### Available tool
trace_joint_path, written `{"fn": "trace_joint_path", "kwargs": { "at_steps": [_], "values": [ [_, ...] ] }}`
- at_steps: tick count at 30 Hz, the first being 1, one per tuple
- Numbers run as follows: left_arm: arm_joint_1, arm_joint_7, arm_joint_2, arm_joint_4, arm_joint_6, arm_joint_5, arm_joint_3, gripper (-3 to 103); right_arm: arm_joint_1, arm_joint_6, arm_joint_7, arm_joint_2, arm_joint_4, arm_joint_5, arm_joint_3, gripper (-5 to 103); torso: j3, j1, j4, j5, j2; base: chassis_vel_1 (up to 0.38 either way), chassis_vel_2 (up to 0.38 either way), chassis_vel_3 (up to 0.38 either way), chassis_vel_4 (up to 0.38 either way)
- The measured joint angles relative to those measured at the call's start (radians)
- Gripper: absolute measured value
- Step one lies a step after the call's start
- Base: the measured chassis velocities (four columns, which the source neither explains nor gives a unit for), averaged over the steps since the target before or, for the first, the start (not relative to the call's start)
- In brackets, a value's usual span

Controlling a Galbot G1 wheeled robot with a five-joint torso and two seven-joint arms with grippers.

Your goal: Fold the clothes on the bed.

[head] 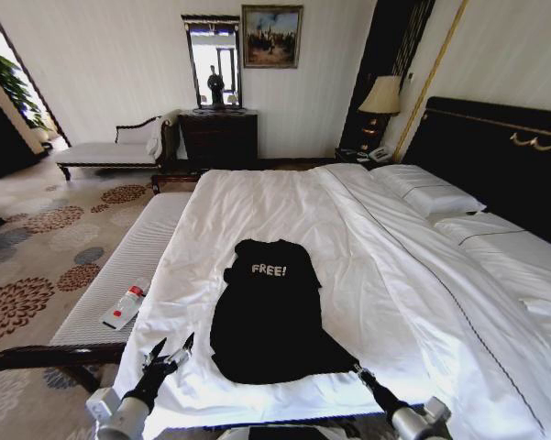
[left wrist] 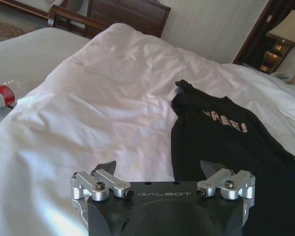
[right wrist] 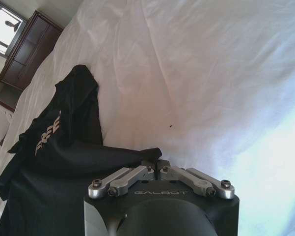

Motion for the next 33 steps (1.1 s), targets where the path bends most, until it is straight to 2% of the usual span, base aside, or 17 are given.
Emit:
{"fn": "trace_joint_path", "kwargs": {
  "at_steps": [9,16,17,18,21,24,33],
  "values": [
    [0.04,0.006,0.024,0.08,-0.002,0.05,0.132,94,0.02,0.0,0.005,0.01,-0.013,-0.018,-0.027,1,0.0,0.0,0.0,0.0001,0.0,0.0,0.0,0.0,0.0],
    [-0.06,0.001,0.025,0.121,0.003,0.046,0.187,89,0.018,-0.001,0.004,0.011,-0.013,-0.018,-0.026,1,0.0,0.0,-0.0001,-0.0002,0.0,0.0,0.0,0.0,0.0],
    [-0.078,-0.004,0.023,0.121,0.007,0.034,0.193,83,0.016,-0.001,0.004,0.013,-0.013,-0.02,-0.026,1,0.0,0.0,-0.0002,-0.0002,0.0,0.0,0.0,0.0,0.0],
    [-0.078,-0.004,0.023,0.121,0.007,0.034,0.193,83,0.016,-0.001,0.004,0.013,-0.013,-0.02,-0.026,1,0.0,0.0,-0.0002,-0.0002,0.0,0.0,0.0,0.0,0.0],
    [-0.119,-0.018,0.018,0.117,0.027,0.003,0.205,67,0.016,-0.001,0.002,0.016,-0.015,-0.023,-0.027,1,0.0,0.0,-0.0001,0.0,0.0,0.0,0.0,0.0,0.0],
    [-0.143,-0.028,0.017,0.125,0.039,-0.008,0.216,62,0.016,-0.001,0.002,0.017,-0.018,-0.023,-0.028,1,0.0,0.0,-0.0001,0.0,0.0,0.0,0.0,0.0,0.0],
    [-0.196,-0.053,0.016,0.17,0.048,-0.009,0.267,61,0.016,-0.001,0.002,0.019,-0.014,-0.024,-0.027,1,0.0,0.0,0.0,0.0,0.0,0.0,0.0,0.0,0.0]
  ]
}}
